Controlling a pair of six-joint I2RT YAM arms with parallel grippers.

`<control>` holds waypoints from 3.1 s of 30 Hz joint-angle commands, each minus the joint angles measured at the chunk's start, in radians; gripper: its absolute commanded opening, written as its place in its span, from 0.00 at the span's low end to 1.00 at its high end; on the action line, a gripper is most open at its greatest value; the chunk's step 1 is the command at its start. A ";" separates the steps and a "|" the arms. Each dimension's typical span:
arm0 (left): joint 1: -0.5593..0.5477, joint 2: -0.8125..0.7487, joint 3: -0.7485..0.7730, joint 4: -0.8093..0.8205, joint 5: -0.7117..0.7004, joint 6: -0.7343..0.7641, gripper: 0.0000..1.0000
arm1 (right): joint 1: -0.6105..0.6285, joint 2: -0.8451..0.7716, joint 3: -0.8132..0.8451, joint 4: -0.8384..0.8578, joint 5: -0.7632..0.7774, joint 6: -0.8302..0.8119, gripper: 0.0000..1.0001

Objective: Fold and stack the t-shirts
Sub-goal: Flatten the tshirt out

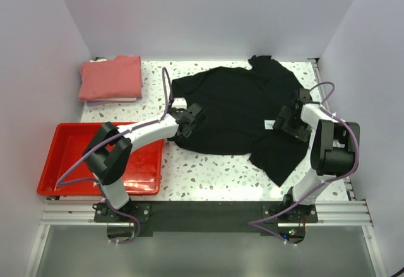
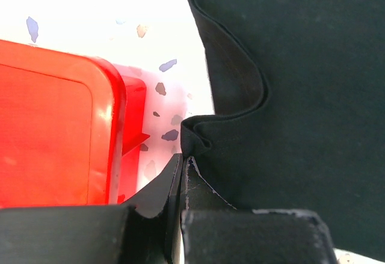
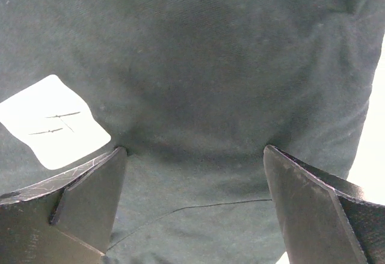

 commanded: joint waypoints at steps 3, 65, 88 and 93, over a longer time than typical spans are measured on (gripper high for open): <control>0.003 -0.058 -0.036 -0.008 0.006 -0.043 0.00 | -0.047 0.030 0.008 -0.015 0.082 0.016 0.99; 0.081 0.203 0.101 0.412 0.359 0.187 1.00 | 0.341 -0.393 -0.365 0.192 -0.295 0.045 0.99; 0.095 0.151 0.090 0.403 0.353 0.221 1.00 | 0.344 -0.657 -0.465 -0.133 -0.264 0.171 0.99; 0.095 0.128 0.108 0.415 0.385 0.242 1.00 | 0.346 -0.666 -0.313 -0.159 -0.231 0.101 0.99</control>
